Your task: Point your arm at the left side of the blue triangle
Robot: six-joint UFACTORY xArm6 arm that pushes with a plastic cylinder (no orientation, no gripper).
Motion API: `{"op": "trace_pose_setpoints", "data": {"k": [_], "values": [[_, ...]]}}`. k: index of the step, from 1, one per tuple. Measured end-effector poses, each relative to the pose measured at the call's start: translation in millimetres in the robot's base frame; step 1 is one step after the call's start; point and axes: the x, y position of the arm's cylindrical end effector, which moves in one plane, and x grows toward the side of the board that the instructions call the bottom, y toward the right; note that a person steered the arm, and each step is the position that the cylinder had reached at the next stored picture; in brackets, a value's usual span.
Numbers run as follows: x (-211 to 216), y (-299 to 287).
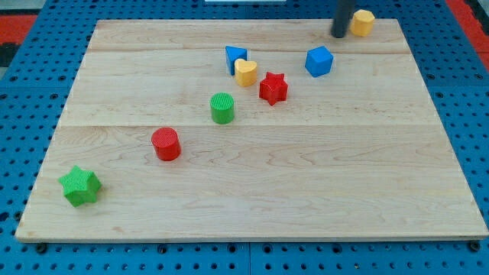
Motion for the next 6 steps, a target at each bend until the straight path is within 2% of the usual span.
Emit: {"op": "trace_pose_setpoints", "data": {"k": [1,2,3,4,5,6], "values": [[6.1,-111.5],[41.1,-183.2],[110.4,-233.2],[153.2,-254.4],[118.5,-229.4],[87.9,-179.3]]}}
